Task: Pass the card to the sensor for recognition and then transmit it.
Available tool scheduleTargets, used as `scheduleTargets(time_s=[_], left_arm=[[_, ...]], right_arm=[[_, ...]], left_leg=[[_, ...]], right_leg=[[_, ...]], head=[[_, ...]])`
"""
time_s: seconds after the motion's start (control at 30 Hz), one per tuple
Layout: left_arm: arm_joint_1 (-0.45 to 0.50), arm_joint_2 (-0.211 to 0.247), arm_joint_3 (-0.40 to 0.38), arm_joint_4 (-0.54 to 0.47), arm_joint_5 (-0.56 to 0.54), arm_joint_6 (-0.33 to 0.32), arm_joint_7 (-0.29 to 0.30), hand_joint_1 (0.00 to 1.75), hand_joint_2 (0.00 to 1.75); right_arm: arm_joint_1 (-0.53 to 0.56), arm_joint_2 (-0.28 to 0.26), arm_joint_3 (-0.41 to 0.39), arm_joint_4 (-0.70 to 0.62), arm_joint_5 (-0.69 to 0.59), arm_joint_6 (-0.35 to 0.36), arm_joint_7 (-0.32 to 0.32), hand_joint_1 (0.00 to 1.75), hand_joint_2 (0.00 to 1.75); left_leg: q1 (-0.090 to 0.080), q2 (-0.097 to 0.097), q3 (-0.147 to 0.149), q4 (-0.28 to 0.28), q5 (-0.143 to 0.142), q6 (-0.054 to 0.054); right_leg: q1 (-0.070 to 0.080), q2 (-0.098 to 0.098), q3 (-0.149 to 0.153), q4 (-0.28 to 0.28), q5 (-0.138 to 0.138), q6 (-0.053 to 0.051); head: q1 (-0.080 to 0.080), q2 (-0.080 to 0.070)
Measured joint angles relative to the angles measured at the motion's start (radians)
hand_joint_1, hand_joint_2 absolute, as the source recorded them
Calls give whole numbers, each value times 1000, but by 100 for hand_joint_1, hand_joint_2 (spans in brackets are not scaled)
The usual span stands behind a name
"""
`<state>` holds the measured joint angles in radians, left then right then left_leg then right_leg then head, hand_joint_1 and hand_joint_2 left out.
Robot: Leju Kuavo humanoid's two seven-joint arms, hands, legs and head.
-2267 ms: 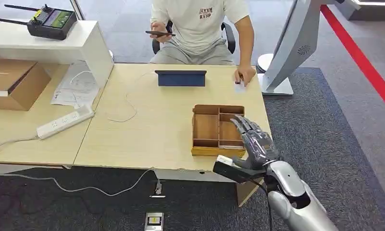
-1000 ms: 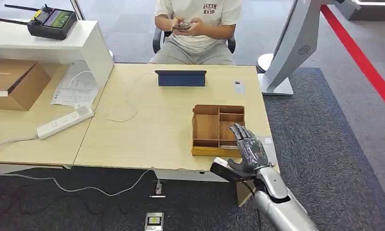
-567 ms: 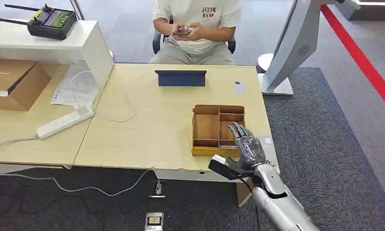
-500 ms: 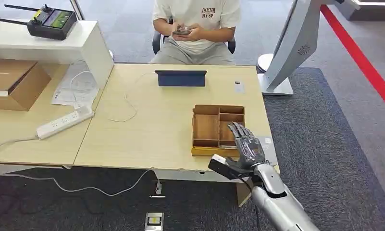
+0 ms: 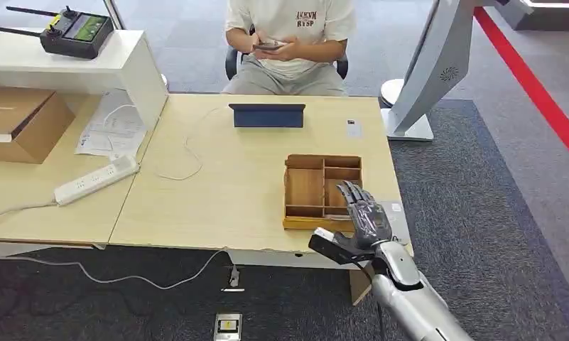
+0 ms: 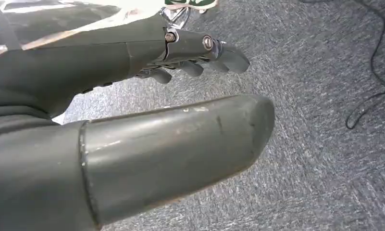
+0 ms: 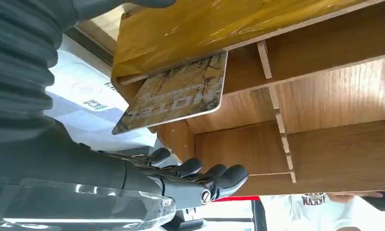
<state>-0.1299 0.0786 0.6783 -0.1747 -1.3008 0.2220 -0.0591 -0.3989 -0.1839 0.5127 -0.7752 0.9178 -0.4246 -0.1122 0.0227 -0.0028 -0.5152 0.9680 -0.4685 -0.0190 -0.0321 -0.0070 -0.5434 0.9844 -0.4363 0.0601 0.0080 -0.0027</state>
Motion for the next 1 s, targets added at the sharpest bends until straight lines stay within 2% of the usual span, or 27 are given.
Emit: scheduleTargets(time_s=[0.57, 1.0], left_arm=[[0, 0, 0, 0, 3, 9, 4, 0, 0], [0, 0, 0, 0, 0, 9, -3, 0, 0]], right_arm=[[-20, -1, 0, 9, -5, 2, -16, 0, 175], [-26, -21, -1, -45, 7, 60, 18, 0, 175]], left_leg=[[0, 0, 0, 0, 0, 0], [0, 0, 0, 0, 0, 0]], right_leg=[[0, 0, 0, 0, 0, 0], [0, 0, 0, 0, 0, 0]], head=[[0, 0], [0, 0]])
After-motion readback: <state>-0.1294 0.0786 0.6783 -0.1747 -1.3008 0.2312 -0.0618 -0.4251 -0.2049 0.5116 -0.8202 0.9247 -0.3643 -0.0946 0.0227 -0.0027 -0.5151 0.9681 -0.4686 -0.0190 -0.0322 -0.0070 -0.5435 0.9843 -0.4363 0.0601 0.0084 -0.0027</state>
